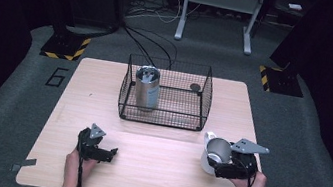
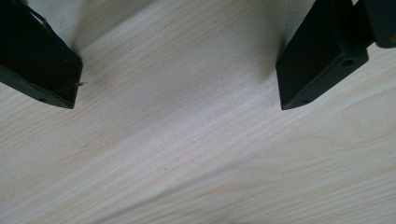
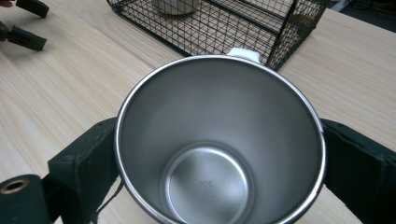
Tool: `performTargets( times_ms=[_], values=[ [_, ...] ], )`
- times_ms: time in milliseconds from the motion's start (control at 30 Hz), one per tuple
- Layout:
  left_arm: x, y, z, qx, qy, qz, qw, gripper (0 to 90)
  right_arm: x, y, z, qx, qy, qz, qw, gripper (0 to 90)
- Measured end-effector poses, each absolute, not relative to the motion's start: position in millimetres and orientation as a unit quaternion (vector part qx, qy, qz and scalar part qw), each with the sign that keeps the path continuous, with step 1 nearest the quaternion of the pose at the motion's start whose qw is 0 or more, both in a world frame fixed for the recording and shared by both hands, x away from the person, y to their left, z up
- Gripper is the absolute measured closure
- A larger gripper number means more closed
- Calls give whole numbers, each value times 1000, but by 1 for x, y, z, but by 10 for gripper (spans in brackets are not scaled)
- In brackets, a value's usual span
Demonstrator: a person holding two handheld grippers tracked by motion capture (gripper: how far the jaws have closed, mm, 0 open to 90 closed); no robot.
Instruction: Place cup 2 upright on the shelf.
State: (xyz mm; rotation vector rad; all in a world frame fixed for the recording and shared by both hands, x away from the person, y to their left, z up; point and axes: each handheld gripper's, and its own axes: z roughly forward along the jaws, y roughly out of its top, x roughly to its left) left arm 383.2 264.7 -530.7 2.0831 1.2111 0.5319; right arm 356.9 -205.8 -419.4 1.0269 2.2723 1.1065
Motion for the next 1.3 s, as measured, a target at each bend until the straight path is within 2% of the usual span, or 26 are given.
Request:
performTargets(
  times_ms=[1300],
  values=[
    [384,265,-531,798,461,202,331,4,389,-148,-396,325,828,418,185,60]
  ],
)
